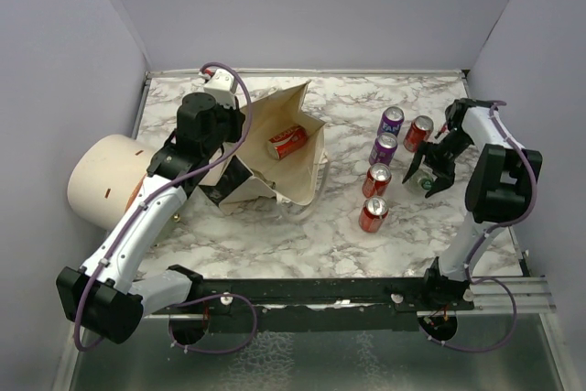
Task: Take the beverage out of the canvas bag
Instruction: Place the drink at the center of the board.
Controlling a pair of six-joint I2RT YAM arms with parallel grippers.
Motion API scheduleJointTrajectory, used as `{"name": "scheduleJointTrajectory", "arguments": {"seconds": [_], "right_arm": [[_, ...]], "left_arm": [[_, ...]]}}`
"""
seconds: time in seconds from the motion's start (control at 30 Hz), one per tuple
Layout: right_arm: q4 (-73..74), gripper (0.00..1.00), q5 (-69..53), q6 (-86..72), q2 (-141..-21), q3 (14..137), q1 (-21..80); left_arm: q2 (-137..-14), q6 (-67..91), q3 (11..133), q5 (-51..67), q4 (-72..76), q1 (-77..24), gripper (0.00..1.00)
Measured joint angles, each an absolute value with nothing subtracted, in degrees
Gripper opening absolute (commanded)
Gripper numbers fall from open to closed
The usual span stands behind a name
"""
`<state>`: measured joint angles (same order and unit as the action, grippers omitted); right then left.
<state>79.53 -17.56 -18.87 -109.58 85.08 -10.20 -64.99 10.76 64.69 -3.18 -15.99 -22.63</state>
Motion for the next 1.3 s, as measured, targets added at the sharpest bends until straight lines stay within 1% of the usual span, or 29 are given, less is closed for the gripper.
{"name": "scheduleJointTrajectory", "arguments": {"seconds": [0.1, 0.2, 0.27, 0.37, 0.53, 0.7, 0.87, 1.0, 1.17, 1.2, 1.3], "right_arm": [[79.44, 0.26, -17.54, -18.85, -106.13, 80.44, -10.20], [79.50, 0.29, -17.63, -18.81, -102.67, 75.70, -10.20], [79.83, 0.33, -17.69, -18.83, -100.77, 73.30, -10.20], [79.94, 0.41, -17.69, -18.85, -98.80, 71.02, -10.20], [80.51, 0.48, -17.65, -18.85, -99.37, 71.72, -10.20], [81.12, 0.64, -18.33, -18.83, -102.89, 75.77, -10.20], [81.25, 0.69, -19.11, -18.57, -104.12, 76.71, -10.20], [81.52, 0.72, -19.22, -18.22, -104.60, 76.77, -10.17], [81.47, 0.73, -19.77, -18.13, -105.75, 78.02, -10.20], [81.43, 0.72, -19.94, -18.13, -105.91, 78.26, -10.20], [81.45, 0.61, -20.49, -18.06, -106.50, 79.40, -10.20]], "left_arm": [[-64.97, 10.72, 64.27, -3.20, -15.64, -22.65, 0.00], [-64.97, 10.50, 64.16, -3.40, -15.53, -23.00, 0.00], [-64.97, 10.11, 64.16, -3.55, -15.53, -23.03, 0.00], [-64.97, 9.69, 64.16, -3.86, -15.53, -23.11, 0.00], [-64.97, 9.65, 64.16, -3.90, -15.55, -23.29, 0.00], [-64.95, 9.65, 64.16, -3.90, -15.55, -23.29, 0.00], [-64.88, 9.65, 64.16, -3.95, -15.59, -23.29, 0.00], [-64.88, 9.65, 64.16, -3.95, -15.59, -23.29, 0.00], [-64.88, 9.67, 64.16, -3.95, -15.59, -23.29, 0.00], [-64.88, 9.67, 64.16, -3.95, -15.59, -23.31, 0.00], [-64.88, 9.67, 64.16, -3.95, -15.59, -23.33, 0.00]]}}
